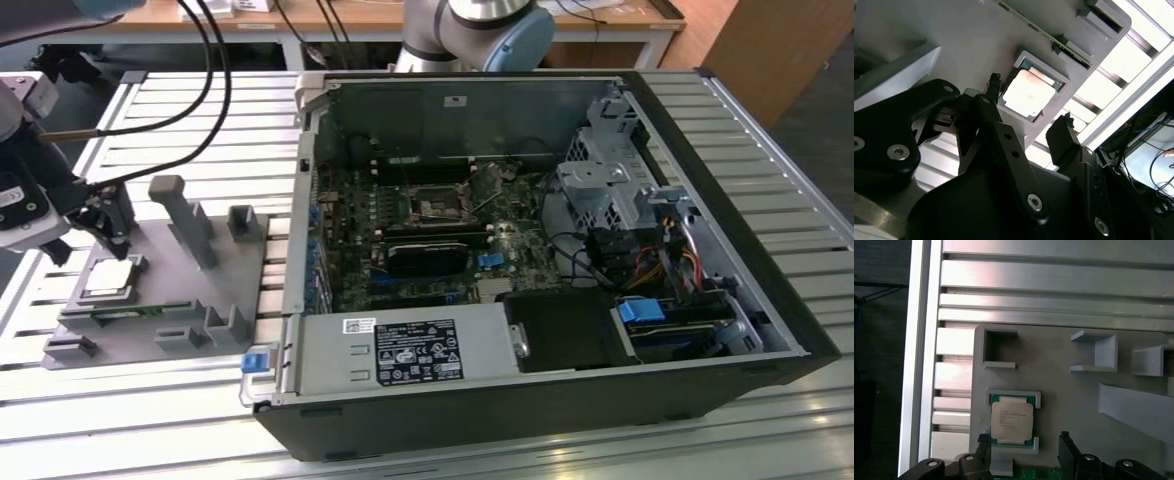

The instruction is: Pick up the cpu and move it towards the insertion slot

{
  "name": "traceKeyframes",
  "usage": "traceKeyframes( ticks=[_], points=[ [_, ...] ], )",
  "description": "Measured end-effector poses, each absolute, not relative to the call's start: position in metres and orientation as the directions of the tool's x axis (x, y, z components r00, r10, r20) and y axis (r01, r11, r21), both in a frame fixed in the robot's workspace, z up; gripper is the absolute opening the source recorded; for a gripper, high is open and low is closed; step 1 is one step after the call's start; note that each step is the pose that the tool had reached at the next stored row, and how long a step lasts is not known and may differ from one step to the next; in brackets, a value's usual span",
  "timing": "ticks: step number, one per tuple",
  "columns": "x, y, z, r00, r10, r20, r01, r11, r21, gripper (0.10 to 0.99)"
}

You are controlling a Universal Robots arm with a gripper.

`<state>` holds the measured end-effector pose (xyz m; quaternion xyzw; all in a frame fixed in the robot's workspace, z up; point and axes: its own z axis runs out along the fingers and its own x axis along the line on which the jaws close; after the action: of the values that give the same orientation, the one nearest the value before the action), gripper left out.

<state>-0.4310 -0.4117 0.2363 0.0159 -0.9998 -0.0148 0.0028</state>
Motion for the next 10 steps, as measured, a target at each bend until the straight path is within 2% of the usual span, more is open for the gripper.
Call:
traceKeyframes(
  ticks=[9,10],
  points=[
    [-0.4321,-0.4117,0.2264,-0.999,-0.032,0.005,-0.032,0.999,0.028,0.655],
    [-0.4321,-0.4117,0.2259,-0.999,-0.032,0.005,-0.032,0.999,0.028,0.714]
  ],
)
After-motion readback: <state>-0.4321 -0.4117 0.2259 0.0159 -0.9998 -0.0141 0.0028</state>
